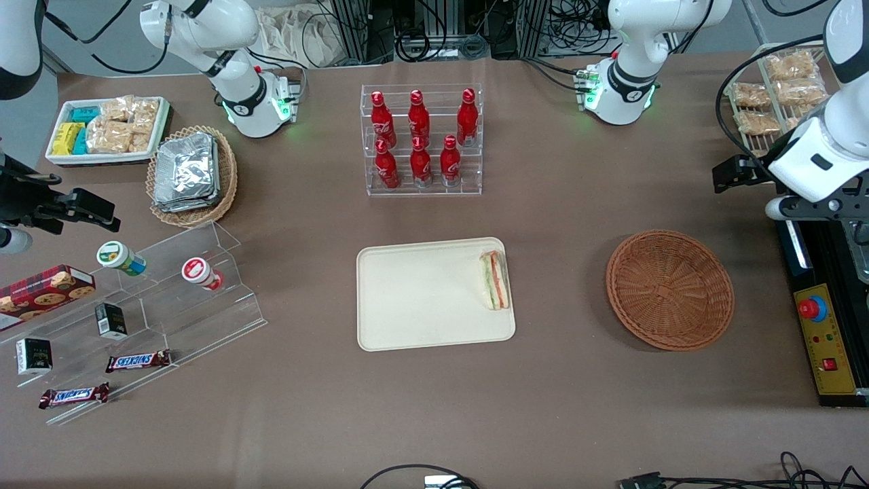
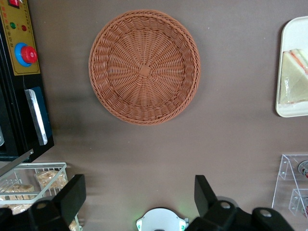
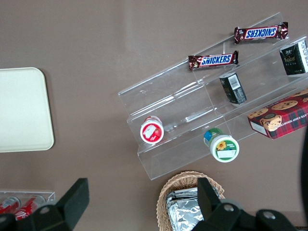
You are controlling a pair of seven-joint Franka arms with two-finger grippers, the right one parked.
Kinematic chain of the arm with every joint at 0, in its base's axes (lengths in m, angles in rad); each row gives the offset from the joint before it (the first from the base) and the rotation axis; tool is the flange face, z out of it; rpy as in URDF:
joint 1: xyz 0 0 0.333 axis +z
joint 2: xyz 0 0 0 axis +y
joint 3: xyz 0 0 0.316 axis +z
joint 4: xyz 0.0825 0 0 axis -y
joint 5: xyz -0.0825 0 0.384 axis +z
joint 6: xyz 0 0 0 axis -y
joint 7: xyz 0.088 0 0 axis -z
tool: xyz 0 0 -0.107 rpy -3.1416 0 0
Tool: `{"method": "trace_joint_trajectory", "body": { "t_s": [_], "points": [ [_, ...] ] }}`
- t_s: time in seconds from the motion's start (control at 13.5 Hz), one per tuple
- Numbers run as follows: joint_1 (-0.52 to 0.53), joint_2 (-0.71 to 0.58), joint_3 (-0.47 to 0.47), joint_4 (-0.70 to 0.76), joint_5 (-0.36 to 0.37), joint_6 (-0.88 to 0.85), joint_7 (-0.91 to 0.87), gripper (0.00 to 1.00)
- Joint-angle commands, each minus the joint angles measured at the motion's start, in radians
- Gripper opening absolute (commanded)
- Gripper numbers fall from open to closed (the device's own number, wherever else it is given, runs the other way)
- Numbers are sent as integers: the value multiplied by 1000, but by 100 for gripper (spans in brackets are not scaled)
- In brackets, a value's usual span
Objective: Place sandwich from basket to tray
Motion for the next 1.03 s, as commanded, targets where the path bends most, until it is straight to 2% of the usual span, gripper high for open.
{"method": "trace_joint_trajectory", "body": {
  "t_s": [0.0,0.07,0.96],
  "points": [
    [12,-20,29,-25,-10,34,72,100],
    [14,-22,31,-24,-26,52,88,100],
    [17,6,31,0,-26,40,60,100]
  ]
}}
